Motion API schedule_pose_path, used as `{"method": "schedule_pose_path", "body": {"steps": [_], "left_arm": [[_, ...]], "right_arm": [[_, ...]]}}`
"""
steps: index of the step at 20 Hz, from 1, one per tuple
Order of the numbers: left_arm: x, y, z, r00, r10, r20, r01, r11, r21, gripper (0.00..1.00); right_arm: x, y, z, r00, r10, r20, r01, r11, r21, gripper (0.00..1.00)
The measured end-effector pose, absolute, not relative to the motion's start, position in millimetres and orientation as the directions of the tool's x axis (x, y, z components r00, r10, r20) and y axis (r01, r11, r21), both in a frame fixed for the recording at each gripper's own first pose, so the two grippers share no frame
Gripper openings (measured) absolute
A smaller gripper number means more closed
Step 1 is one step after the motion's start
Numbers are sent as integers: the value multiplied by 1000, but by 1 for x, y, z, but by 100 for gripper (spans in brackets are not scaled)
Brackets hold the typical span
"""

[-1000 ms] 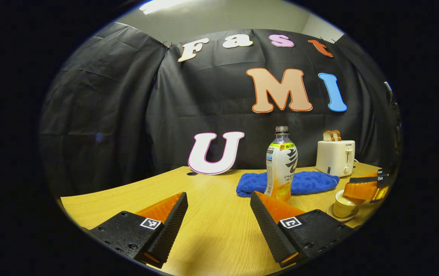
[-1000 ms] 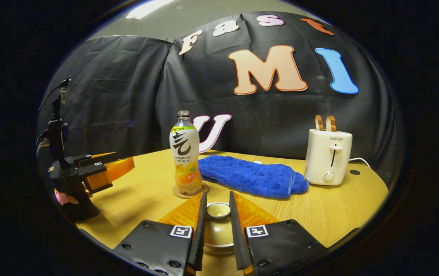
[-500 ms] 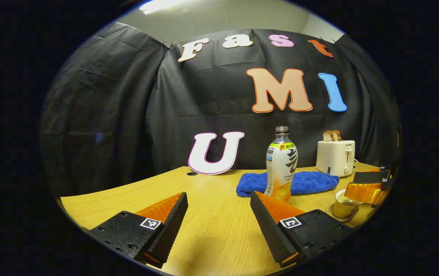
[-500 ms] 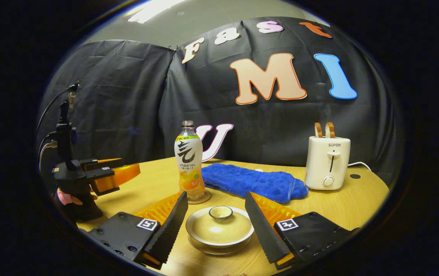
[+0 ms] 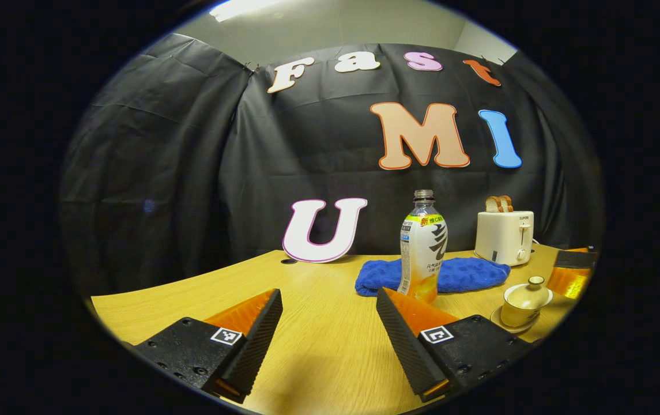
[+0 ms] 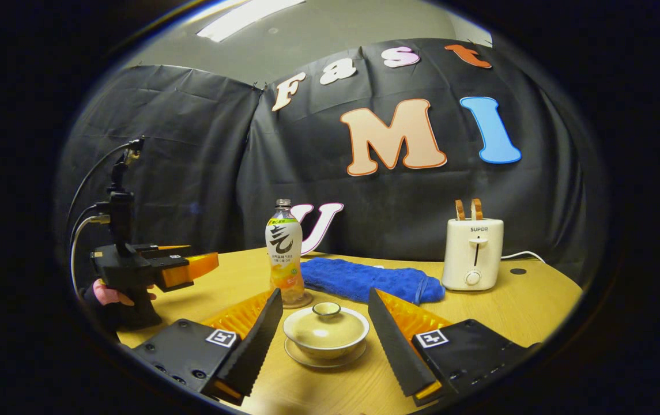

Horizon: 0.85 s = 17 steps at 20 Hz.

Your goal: Open the teacup lid with one hand, grasp the water bottle and pour water into the teacup with the other hand; after pouring, place the water bottle on the coaster and then close the teacup lid.

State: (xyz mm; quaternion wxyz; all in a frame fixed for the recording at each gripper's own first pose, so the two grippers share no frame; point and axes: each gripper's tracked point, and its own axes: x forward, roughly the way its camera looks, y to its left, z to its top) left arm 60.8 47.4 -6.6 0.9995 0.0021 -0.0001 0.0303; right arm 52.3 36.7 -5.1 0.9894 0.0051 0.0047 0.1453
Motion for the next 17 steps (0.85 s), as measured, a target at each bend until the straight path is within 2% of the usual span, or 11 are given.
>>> {"method": "schedule_pose_path", "body": {"steps": [2,3,5,7,8,11,13,14,15,17], "left_arm": [[61,48,-7,998,60,0,-60,998,4,96],[60,47,-6,998,60,1,-60,998,4,96],[61,48,-6,998,61,1,-61,998,4,96],[60,50,-6,998,69,1,-69,998,5,96],[60,50,-6,998,70,1,-70,998,5,98],[59,51,-6,997,77,1,-77,997,6,96],[60,51,-6,997,83,2,-83,997,7,96],[60,53,-5,996,87,3,-87,996,7,96],[59,53,-6,996,87,2,-87,996,7,96],[59,52,-6,996,87,2,-87,996,7,96]], "right_arm": [[45,21,-4,969,247,-5,-247,969,9,95],[43,11,-4,977,212,-4,-212,977,8,92],[41,-7,-4,991,131,-3,-131,991,5,95],[41,-34,-1,1000,-1,4,1,1000,0,93],[39,-48,-1,998,-68,5,68,998,-2,95],[33,-82,1,968,-251,14,251,968,-8,95],[33,-83,0,962,-273,16,273,962,-10,95],[32,-82,1,962,-274,17,274,962,-9,99],[32,-82,1,962,-274,17,274,962,-9,92],[32,-82,1,962,-274,17,274,962,-9,92]]}}
